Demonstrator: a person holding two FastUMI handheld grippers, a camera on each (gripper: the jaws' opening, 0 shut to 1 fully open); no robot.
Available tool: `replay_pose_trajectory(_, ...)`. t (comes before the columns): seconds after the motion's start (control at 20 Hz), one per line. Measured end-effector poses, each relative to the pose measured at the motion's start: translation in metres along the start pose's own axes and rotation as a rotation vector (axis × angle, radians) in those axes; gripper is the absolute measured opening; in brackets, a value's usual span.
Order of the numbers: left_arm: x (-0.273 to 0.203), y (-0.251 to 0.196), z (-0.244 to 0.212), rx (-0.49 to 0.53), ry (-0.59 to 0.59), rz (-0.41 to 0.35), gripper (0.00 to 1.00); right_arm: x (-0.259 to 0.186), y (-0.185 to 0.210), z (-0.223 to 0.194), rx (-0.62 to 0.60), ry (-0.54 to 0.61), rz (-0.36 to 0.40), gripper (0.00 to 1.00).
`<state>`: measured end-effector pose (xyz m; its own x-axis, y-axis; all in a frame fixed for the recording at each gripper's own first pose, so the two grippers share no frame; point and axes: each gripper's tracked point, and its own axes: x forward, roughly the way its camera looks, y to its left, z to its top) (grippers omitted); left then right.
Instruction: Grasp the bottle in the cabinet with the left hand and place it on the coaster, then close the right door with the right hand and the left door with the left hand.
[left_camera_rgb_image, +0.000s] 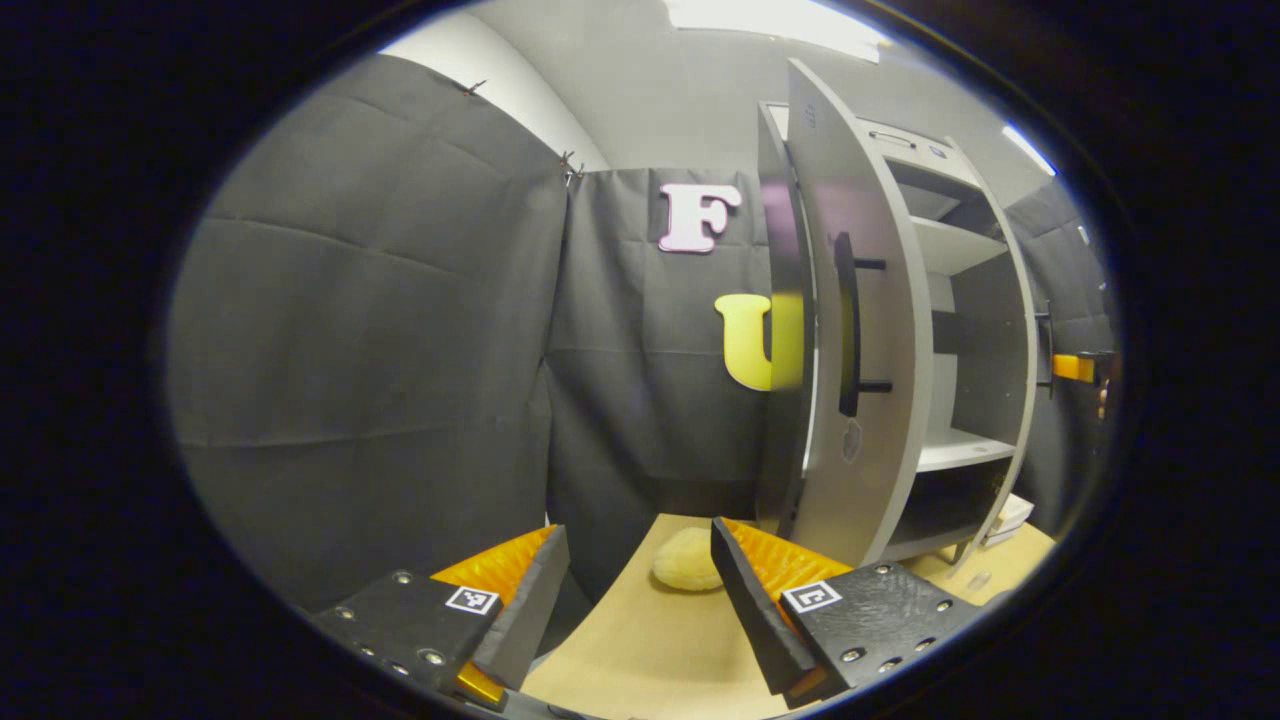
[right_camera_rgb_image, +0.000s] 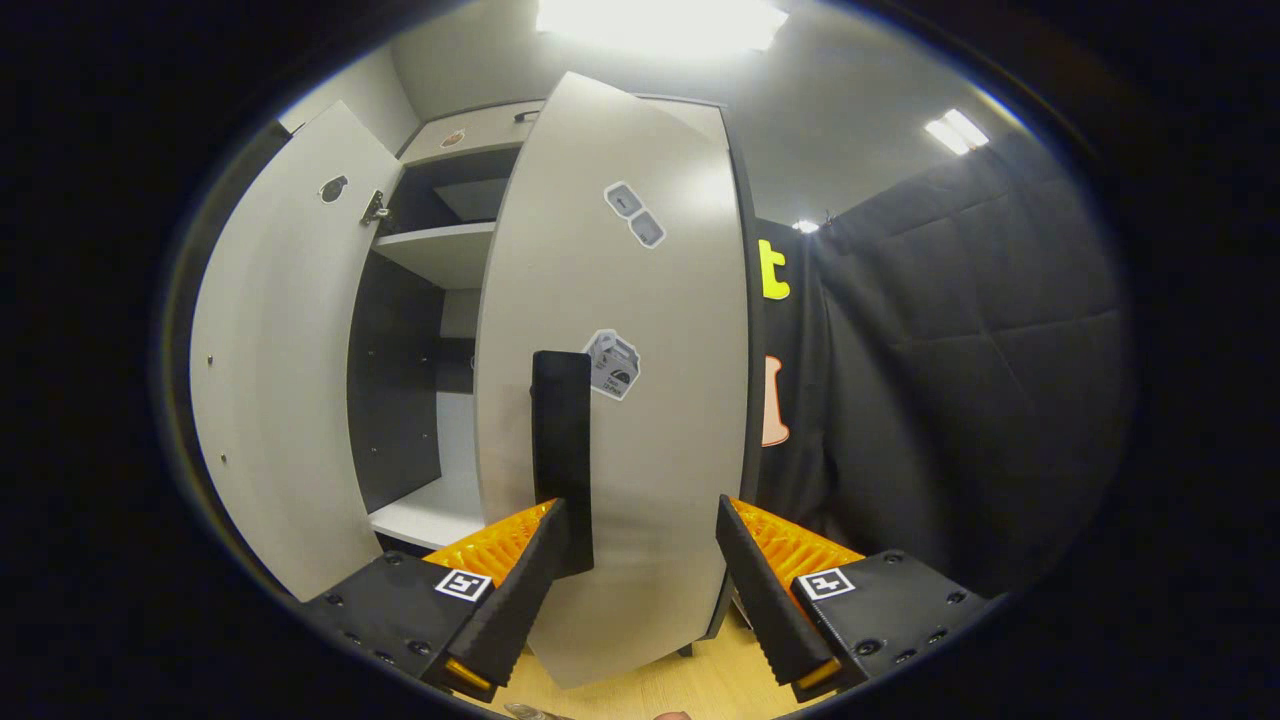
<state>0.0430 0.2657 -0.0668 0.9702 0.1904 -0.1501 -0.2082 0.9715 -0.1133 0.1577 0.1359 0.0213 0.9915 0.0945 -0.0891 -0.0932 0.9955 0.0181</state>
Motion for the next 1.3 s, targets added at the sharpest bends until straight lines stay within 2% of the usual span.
replay_pose_trajectory(0.05,0.001,0.0,0.001,-0.002,-0.001,-0.003,0.88,0.0,-0.001,0.0,-0.002,-0.002,-0.004,0.95)
replay_pose_trajectory(0.35,0.019,-0.013,0.027,-0.014,-0.01,-0.035,0.88,-0.017,-0.016,0.007,-0.037,-0.03,-0.016,0.95)
replay_pose_trajectory(0.4,0.02,-0.014,0.032,-0.012,-0.018,-0.038,0.88,-0.022,-0.019,0.004,-0.036,-0.024,-0.016,0.92)
replay_pose_trajectory(0.45,0.025,-0.015,0.039,-0.007,-0.025,-0.039,0.88,-0.026,-0.023,0.002,-0.031,-0.02,-0.015,0.95)
replay_pose_trajectory(0.7,0.047,-0.031,0.072,-0.004,-0.061,-0.061,0.87,-0.045,-0.038,-0.022,-0.028,0.026,-0.015,0.95)
replay_pose_trajectory(0.75,0.053,-0.034,0.078,-0.004,-0.066,-0.068,0.88,-0.05,-0.04,-0.026,-0.033,0.034,-0.012,0.92)
replay_pose_trajectory(0.8,0.057,-0.038,0.085,-0.005,-0.071,-0.074,0.88,-0.054,-0.042,-0.031,-0.039,0.042,-0.012,0.95)
replay_pose_trajectory(1.0,0.073,-0.056,0.104,-0.013,-0.088,-0.095,0.88,-0.064,-0.053,-0.048,-0.054,0.074,-0.018,0.95)
replay_pose_trajectory(1.3,0.072,-0.084,0.123,-0.002,-0.124,-0.138,0.87,-0.075,-0.073,-0.066,-0.031,0.112,-0.019,0.95)
